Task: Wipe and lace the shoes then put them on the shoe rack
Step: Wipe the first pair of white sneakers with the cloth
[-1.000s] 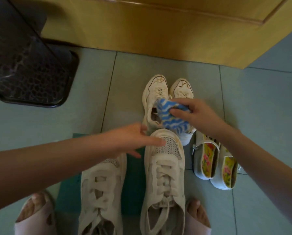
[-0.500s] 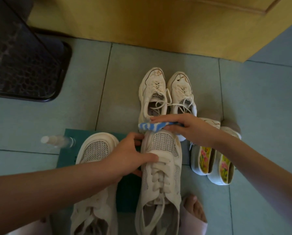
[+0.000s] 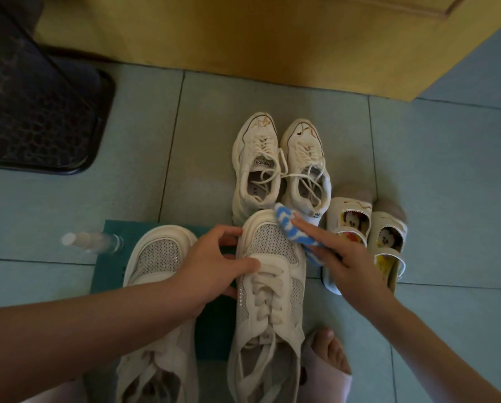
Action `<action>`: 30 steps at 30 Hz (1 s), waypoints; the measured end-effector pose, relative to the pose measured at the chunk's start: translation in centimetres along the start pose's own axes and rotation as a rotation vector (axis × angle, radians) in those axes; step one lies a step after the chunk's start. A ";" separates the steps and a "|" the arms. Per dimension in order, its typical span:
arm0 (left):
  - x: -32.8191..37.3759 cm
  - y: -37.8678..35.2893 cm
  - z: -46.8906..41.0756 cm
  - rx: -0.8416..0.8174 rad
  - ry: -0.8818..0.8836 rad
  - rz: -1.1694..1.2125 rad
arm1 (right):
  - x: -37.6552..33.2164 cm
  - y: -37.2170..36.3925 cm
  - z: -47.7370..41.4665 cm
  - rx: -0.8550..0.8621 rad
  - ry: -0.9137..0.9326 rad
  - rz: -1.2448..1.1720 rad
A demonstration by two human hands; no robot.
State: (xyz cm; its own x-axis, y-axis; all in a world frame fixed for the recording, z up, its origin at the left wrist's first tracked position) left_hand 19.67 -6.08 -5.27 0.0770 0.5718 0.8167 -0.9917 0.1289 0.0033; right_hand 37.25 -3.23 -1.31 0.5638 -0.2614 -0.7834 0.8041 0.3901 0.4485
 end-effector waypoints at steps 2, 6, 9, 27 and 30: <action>-0.1 0.0 0.0 -0.002 0.007 0.014 | 0.5 -0.1 1.0 0.032 0.009 0.001; 0.0 -0.1 0.0 -0.002 0.010 0.037 | 1.7 -0.5 2.9 0.069 -0.014 -0.023; 0.0 -0.2 0.0 -0.011 0.020 0.050 | 2.7 -1.1 4.2 0.031 -0.060 -0.046; -0.4 -0.2 0.3 -0.007 0.081 0.083 | -7.8 -5.6 -6.6 -0.422 0.204 0.505; -0.4 -0.1 0.2 0.008 0.087 0.090 | -7.2 -5.9 -6.5 -0.455 0.226 0.519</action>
State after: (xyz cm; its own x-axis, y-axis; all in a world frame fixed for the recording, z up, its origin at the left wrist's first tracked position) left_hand 19.74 -6.49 -5.52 -0.0038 0.6486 0.7611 -0.9957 0.0681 -0.0630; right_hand 27.18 2.11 -1.10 0.7593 0.2270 -0.6099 0.2573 0.7561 0.6017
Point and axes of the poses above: each hand's wrist, its own z-axis away from the middle knuckle, its own y-axis out of the back of the hand, x = y × z, the point moved 10 cm from there along -z, towards the middle knuckle, and after that the axes turned 14 degrees about -y, right-handed, at the moved point
